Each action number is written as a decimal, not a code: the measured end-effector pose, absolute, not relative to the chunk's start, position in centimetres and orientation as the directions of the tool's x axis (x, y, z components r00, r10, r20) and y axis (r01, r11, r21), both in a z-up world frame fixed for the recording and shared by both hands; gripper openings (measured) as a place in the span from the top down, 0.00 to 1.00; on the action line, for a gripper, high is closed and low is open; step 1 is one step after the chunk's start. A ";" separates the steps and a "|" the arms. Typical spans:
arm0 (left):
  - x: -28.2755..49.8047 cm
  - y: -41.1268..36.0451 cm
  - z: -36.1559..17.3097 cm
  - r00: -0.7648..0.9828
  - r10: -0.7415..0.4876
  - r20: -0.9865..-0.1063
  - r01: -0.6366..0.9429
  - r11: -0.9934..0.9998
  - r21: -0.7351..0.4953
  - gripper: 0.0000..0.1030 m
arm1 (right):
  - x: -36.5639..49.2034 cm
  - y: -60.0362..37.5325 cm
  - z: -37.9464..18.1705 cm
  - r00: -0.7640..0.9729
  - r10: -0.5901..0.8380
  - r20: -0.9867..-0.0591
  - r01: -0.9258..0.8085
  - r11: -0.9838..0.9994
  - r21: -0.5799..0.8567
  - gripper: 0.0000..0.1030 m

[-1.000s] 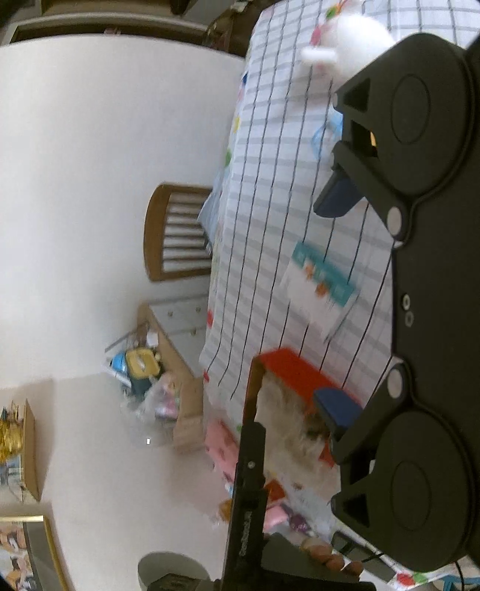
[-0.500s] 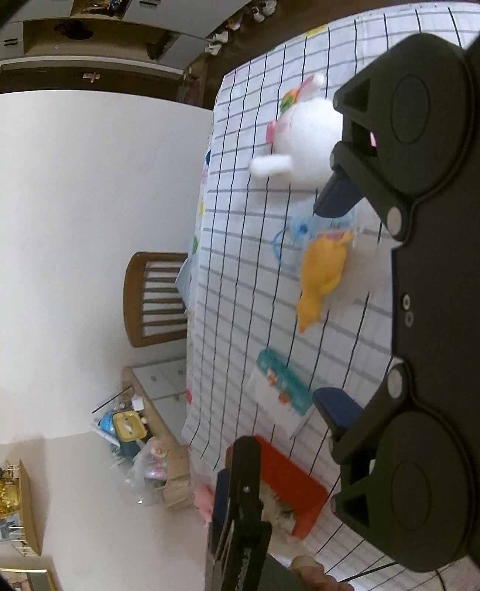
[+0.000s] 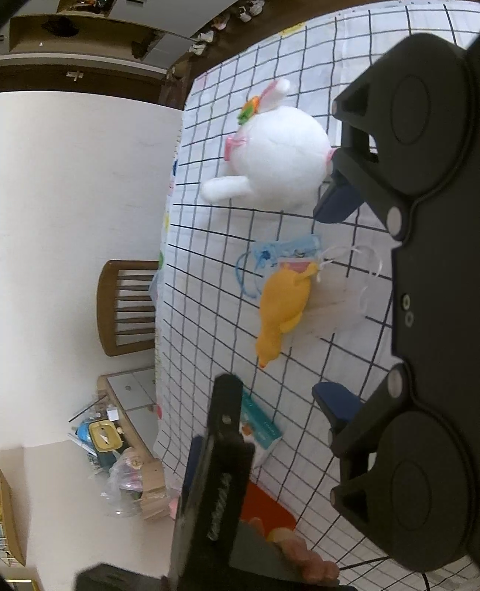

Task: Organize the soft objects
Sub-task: 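Close the left gripper on the yellow duck while the right gripper grasps the clear plastic item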

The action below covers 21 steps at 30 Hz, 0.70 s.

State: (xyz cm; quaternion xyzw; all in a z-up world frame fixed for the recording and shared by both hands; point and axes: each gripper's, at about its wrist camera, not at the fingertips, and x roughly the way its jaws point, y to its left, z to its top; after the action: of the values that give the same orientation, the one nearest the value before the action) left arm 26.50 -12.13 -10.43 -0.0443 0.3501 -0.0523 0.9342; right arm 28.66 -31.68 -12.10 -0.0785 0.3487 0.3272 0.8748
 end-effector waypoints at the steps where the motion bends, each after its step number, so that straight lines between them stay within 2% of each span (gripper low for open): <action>1: 26.7 -12.3 -10.7 0.745 -0.137 -0.653 0.073 0.989 -0.125 0.00 | 28.7 -31.7 -12.4 0.538 0.518 -0.665 -0.629 0.772 0.092 0.12; 16: 30.6 -16.1 -14.6 0.689 -0.133 -0.713 0.132 0.990 -0.057 0.00 | 30.5 -29.9 -16.2 0.490 0.500 -0.714 -0.631 0.769 0.105 0.23; 21: 31.4 -17.4 -15.6 0.671 -0.151 -0.726 0.205 0.979 -0.015 0.01 | 30.9 -29.5 -17.3 0.476 0.493 -0.728 -0.626 0.771 0.113 0.27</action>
State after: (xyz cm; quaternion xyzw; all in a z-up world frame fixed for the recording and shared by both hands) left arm 31.37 -17.36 -15.56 0.0339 0.3936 -0.0975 0.9135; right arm 30.87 -29.50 -17.28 -0.0843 0.3932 0.3273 0.8551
